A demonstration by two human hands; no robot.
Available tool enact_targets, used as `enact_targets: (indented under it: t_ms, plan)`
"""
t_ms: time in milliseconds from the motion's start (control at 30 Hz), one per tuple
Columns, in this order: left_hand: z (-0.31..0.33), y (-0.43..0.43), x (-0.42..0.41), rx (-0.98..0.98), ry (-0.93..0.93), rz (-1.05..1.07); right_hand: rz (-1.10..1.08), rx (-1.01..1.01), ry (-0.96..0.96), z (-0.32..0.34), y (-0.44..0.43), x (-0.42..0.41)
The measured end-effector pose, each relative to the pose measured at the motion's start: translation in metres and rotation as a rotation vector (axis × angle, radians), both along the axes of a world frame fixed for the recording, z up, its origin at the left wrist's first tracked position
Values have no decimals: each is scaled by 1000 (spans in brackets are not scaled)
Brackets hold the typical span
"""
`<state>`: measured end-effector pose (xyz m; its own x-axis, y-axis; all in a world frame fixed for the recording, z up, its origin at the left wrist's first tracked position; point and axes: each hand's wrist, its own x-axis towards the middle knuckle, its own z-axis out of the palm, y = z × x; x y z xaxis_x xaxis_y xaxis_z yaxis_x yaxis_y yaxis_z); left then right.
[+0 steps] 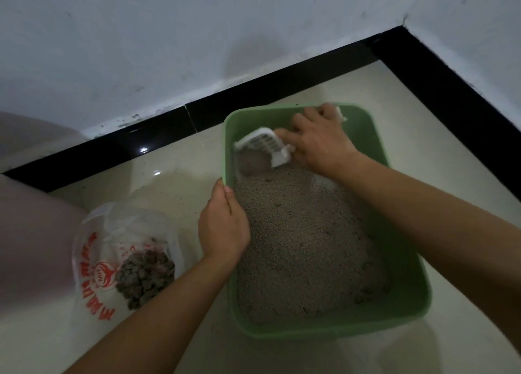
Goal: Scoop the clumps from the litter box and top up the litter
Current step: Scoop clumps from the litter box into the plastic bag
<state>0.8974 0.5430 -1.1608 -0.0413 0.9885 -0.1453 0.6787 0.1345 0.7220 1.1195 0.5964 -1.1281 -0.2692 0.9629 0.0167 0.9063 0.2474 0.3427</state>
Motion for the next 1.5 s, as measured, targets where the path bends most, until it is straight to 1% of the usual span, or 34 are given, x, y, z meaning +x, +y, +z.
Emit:
enact_targets:
  t_ms: [133,233,300,333,400,433,467,567,633,733,800,900,1067,1200,1300,1367,1500]
  plan:
    - [0,1,0,-1,-8,8,270,-36,103,4,-35,14]
    - [2,0,1,5,-11,13,352,-30,55,18,-39,36]
    - [3,-1,2,10,-7,17,297,47,-9,31,-29,48]
    - [2,-1,1,10,-4,21,224,77,-69,36,-23,51]
    - [2,-2,1,12,-8,27,11,52,-215,40,-10,49]
    - [3,-2,1,15,-12,27,-72,20,-255,40,-4,46]
    - [5,-3,1,15,-14,24,-110,-5,-278,38,2,44]
    - [6,-2,3,7,-21,21,-69,-41,-300,31,15,45]
    - [3,-1,2,6,-20,30,-65,-113,-230,28,21,48]
    - [2,-2,2,11,-23,27,-124,-187,-101,18,26,49]
    - [1,-1,1,4,-24,28,-83,-249,-28,8,26,36]
    - [1,1,-1,10,-22,28,47,-355,82,-1,21,11]
    - [4,0,-1,16,-14,25,180,-398,89,4,6,8]
    - [3,0,-1,27,-16,24,245,-531,31,7,-9,9]
    - [1,1,-1,21,-8,22,238,-621,39,5,-24,9]
    - [1,0,0,24,-11,18,206,-673,80,2,-38,9]
    - [-1,0,0,28,-15,12,156,-701,189,-4,-63,9]
